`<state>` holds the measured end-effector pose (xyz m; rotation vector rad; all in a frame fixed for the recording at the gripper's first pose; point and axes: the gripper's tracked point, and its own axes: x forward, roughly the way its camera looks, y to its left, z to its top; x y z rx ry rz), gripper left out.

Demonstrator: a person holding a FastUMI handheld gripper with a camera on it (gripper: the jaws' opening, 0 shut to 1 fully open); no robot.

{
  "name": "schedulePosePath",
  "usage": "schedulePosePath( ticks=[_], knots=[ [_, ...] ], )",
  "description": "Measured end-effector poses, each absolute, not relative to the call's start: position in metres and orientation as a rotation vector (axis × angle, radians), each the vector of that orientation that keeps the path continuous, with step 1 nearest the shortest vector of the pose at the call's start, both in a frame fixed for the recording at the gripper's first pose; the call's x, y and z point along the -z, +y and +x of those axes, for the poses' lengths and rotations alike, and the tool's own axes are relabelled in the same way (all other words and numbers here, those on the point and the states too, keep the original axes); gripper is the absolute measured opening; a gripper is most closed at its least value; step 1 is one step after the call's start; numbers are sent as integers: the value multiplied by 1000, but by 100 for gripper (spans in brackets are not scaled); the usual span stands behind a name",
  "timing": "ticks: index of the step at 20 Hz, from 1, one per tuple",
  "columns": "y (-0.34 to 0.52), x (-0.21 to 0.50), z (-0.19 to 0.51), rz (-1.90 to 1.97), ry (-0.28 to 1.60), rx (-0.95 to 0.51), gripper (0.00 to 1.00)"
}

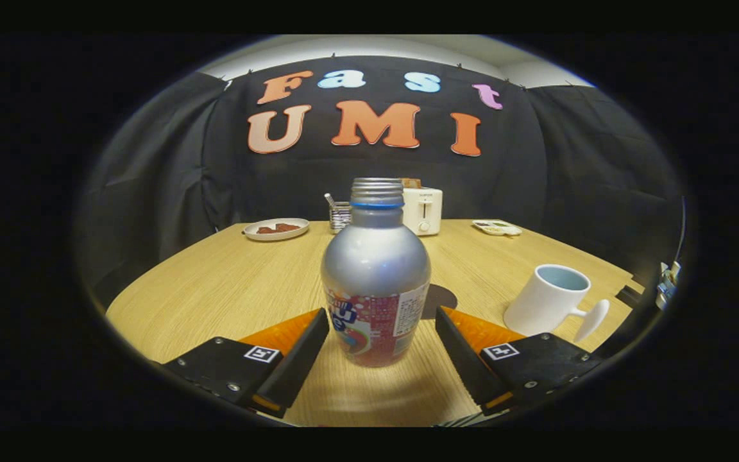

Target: Take the bottle from table, then pour the juice into the cup, finally place the bottle on the coaster

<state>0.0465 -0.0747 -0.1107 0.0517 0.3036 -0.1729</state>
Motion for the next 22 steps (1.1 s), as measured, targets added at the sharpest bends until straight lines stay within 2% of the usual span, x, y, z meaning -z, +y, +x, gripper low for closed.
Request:
schedulePosePath(
  ticks=[3, 4, 6, 11, 22],
  knots=[
    [-76, 114, 55, 59, 311, 174, 97],
    [-74, 116, 56, 66, 312, 169, 89],
    [-72, 114, 57, 72, 302, 168, 79],
    [-75, 94, 55, 136, 261, 182, 77],
    [-108, 44, 62, 548, 123, 256, 77]
  ],
)
